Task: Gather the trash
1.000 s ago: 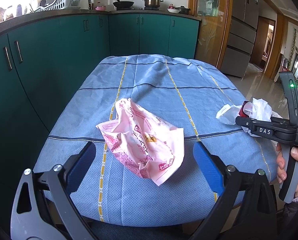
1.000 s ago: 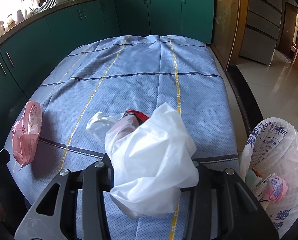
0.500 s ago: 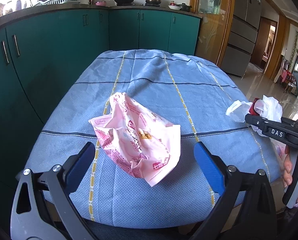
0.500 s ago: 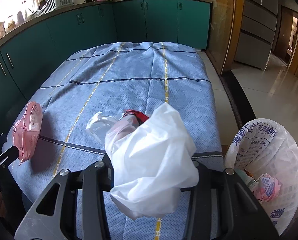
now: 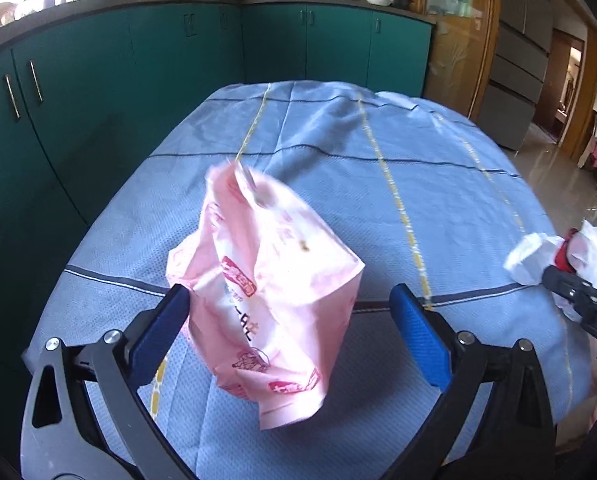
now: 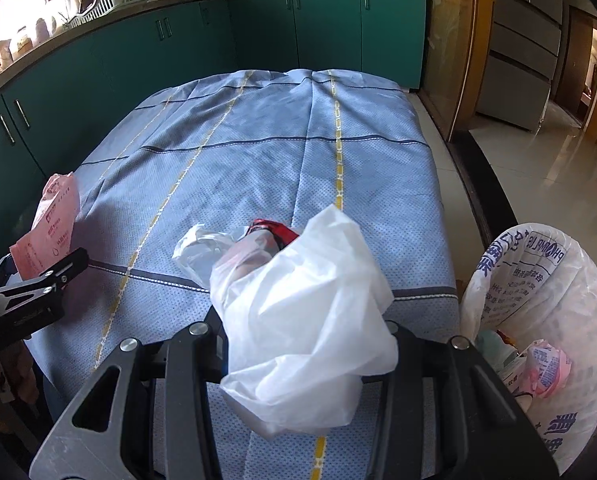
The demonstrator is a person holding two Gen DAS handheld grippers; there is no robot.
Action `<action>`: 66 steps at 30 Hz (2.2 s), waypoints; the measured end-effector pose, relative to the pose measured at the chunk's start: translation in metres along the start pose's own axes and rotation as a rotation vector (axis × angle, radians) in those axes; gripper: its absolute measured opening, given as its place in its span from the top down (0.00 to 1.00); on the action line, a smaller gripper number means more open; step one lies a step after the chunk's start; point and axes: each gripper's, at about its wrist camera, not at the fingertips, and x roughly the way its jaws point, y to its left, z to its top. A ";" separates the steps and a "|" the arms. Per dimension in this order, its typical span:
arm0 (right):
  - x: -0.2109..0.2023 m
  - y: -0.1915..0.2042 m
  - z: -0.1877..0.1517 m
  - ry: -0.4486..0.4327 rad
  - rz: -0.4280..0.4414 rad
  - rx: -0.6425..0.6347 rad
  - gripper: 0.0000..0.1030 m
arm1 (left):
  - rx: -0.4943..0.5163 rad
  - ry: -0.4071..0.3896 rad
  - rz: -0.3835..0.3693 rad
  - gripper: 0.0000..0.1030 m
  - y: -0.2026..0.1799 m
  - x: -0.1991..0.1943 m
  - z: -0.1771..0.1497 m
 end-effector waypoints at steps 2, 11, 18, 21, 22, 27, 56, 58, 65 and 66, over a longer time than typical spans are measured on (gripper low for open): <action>0.001 0.004 0.000 0.003 0.005 -0.009 0.59 | 0.014 0.003 0.024 0.03 -0.002 0.005 -0.001; 0.000 0.012 -0.001 0.007 0.012 -0.027 0.59 | 0.035 -0.018 0.021 0.49 0.003 -0.001 -0.004; -0.015 0.016 0.000 -0.028 0.009 -0.042 0.59 | -0.032 -0.023 -0.052 0.74 0.018 -0.018 -0.004; -0.025 0.015 0.001 -0.049 0.008 -0.043 0.59 | -0.047 -0.055 -0.062 0.75 0.019 -0.034 -0.002; -0.030 0.014 0.001 -0.059 0.007 -0.041 0.59 | -0.050 -0.071 -0.065 0.75 0.018 -0.042 -0.001; -0.051 0.002 0.002 -0.101 -0.008 -0.029 0.59 | -0.035 -0.146 -0.072 0.75 0.010 -0.077 0.004; -0.131 -0.193 -0.068 -0.175 -0.410 0.320 0.23 | 0.374 -0.177 -0.510 0.74 -0.222 -0.133 -0.014; -0.144 -0.203 -0.070 -0.206 -0.427 0.357 0.22 | 0.404 -0.137 -0.577 0.74 -0.247 -0.125 -0.018; -0.179 -0.233 -0.087 -0.263 -0.499 0.461 0.20 | 0.484 -0.095 -0.734 0.53 -0.316 -0.101 -0.035; -0.181 -0.234 -0.088 -0.262 -0.505 0.470 0.20 | 0.491 -0.112 -0.739 0.41 -0.320 -0.101 -0.035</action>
